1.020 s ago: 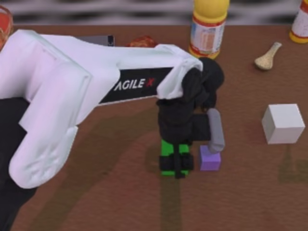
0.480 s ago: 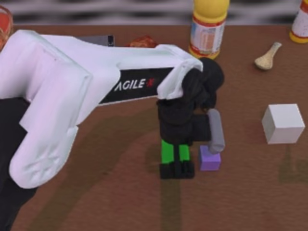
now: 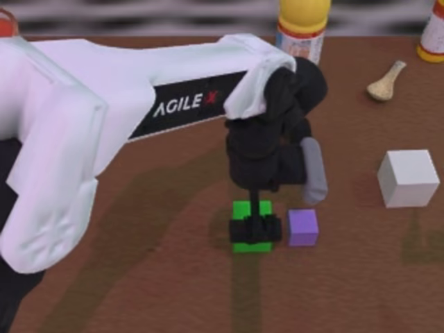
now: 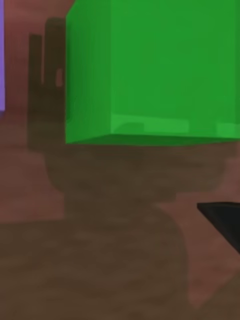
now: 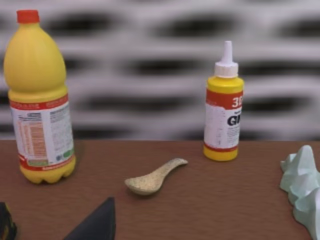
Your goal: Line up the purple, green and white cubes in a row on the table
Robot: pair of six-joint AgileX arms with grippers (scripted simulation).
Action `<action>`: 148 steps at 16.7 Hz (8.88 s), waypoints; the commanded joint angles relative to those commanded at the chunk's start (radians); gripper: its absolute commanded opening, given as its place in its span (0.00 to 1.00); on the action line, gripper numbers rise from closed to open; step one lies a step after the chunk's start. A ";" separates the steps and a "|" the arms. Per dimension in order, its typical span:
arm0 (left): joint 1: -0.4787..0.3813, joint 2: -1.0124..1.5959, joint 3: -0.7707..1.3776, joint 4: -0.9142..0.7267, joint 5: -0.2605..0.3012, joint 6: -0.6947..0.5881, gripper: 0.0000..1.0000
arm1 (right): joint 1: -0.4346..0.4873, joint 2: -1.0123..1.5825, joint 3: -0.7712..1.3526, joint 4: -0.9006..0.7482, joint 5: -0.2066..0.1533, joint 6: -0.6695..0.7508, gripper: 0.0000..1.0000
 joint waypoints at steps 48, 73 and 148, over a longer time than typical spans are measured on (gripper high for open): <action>0.795 -2.266 -1.801 1.094 -0.019 -0.798 1.00 | 0.142 2.127 1.588 -1.034 0.002 0.104 1.00; 0.795 -2.266 -1.801 1.094 -0.019 -0.798 1.00 | 0.145 2.225 1.460 -0.805 0.003 0.109 0.00; 0.795 -2.266 -1.801 1.094 -0.019 -0.798 1.00 | 0.888 2.609 2.265 -1.221 0.017 0.902 1.00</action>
